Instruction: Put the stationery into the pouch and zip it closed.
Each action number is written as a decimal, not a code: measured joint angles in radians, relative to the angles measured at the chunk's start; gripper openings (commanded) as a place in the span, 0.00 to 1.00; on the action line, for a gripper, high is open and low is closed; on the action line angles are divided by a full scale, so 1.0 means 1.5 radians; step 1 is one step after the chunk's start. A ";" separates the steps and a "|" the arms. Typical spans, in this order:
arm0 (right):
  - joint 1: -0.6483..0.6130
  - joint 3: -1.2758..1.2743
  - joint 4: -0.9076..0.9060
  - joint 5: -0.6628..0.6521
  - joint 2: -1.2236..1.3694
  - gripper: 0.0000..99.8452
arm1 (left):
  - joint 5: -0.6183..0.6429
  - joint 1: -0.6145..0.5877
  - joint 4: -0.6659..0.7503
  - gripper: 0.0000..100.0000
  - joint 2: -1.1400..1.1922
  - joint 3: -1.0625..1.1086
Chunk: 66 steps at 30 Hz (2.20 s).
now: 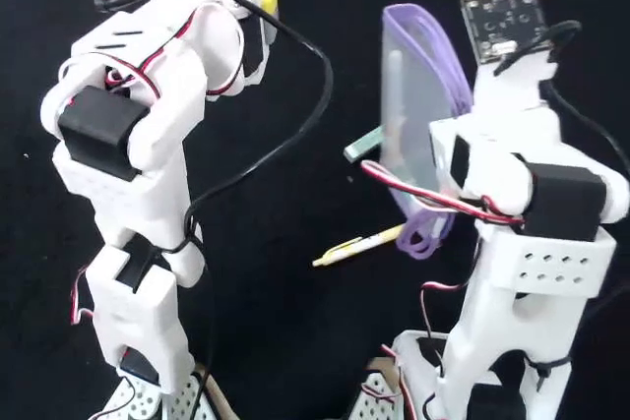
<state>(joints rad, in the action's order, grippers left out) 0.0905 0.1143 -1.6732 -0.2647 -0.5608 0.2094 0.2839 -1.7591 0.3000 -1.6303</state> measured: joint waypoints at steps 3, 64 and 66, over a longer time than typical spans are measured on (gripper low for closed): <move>-0.024 -0.011 0.000 0.000 0.001 0.01 | 0.010 0.001 0.000 0.03 0.000 0.000; -0.240 -0.028 -0.034 0.006 -0.018 0.01 | 0.076 0.039 0.068 0.03 -0.553 0.627; -0.240 -0.028 -0.034 0.006 -0.018 0.01 | 0.076 0.039 0.134 0.03 -0.596 0.726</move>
<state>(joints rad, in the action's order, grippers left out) -0.2700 0.0729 -1.7238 -0.2555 -0.5884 0.3230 0.3422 -1.5581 -0.5946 -0.5409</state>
